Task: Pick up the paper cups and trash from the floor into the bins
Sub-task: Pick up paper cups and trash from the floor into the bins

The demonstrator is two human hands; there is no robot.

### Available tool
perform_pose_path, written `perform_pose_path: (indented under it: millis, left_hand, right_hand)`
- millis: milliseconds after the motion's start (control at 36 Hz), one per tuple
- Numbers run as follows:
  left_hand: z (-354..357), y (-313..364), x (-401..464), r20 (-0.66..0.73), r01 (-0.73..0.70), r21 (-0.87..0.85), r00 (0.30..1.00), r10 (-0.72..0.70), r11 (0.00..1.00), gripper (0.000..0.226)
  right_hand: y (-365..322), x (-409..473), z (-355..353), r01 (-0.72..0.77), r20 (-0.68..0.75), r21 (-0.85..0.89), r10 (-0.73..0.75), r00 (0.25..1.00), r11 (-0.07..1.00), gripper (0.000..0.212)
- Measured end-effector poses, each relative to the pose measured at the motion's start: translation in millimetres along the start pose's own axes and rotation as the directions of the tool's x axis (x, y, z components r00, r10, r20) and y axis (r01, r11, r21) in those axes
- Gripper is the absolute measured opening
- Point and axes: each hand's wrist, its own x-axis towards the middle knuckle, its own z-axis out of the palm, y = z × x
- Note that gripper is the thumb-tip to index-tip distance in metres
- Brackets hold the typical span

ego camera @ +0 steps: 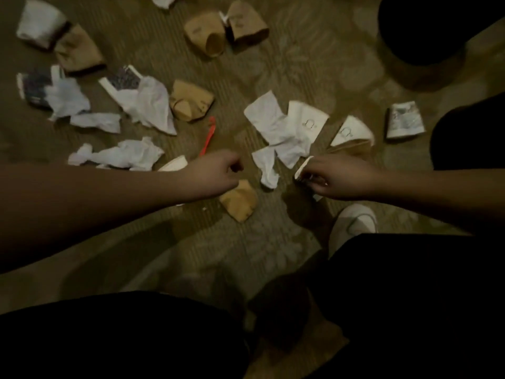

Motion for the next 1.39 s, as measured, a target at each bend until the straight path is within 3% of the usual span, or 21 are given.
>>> perform_pose_path:
  millis: [139, 222, 361, 472, 583, 694, 778, 889, 1111, 1222, 1389]
  left_hand:
    - [47, -24, -16, 0.155, 0.035, 0.067, 0.987, -0.045, 0.997, 0.041]
    - [56, -25, -8, 0.160, 0.054, 0.102, 0.985, -0.070, 0.993, 0.054]
    - [58, -17, 22, 0.109, 0.038, 0.172, 0.992, -0.058, 0.984, 0.072]
    - [65, -14, 42, 0.053, -0.013, 0.247, 0.999, 0.000, 0.969, 0.062]
    - [73, -21, 46, 0.114, -0.087, 0.309, 0.992, 0.054, 0.947, 0.049]
    - [75, -29, 48, 0.147, -0.085, 0.249, 0.988, 0.049, 0.965, 0.053]
    - [75, -28, 53, 0.160, -0.024, 0.187, 0.987, -0.006, 0.982, 0.043]
    - [70, -18, 60, 0.222, 0.032, 0.081, 0.974, -0.049, 0.996, 0.037]
    - [49, -1, 71, 0.287, -0.016, -0.035, 0.958, 0.025, 0.999, 0.045]
    - [42, 5, 80, 0.221, -0.064, -0.043, 0.973, 0.072, 0.997, 0.046]
    - [36, 4, 103, 0.197, -0.032, 0.056, 0.980, 0.021, 0.998, 0.064]
  right_hand:
    - [-2, -7, 50, -0.054, -0.004, 0.058, 0.054, 0.999, 0.997, 0.024]
    - [6, -7, 64, -0.148, -0.102, 0.115, 0.160, 0.982, 0.982, 0.035]
    - [16, 5, 67, -0.313, -0.244, 0.272, 0.380, 0.892, 0.910, 0.060]
    - [20, 20, 75, -0.422, -0.150, 0.301, 0.480, 0.865, 0.855, 0.078]
    - [22, 28, 82, -0.465, -0.105, 0.299, 0.514, 0.851, 0.833, 0.085]
    - [23, 32, 81, -0.545, -0.023, 0.292, 0.576, 0.817, 0.786, 0.094]
    - [24, 33, 81, -0.545, -0.016, 0.296, 0.575, 0.818, 0.784, 0.098]
    - [26, 31, 82, -0.496, -0.005, 0.409, 0.545, 0.838, 0.766, 0.089]
    - [29, 15, 79, -0.418, 0.061, 0.483, 0.447, 0.892, 0.769, 0.044]
    - [35, 3, 57, -0.334, 0.038, 0.536, 0.373, 0.927, 0.775, 0.037]
    - [74, -17, 28, -0.328, -0.014, 0.607, 0.423, 0.906, 0.723, 0.048]
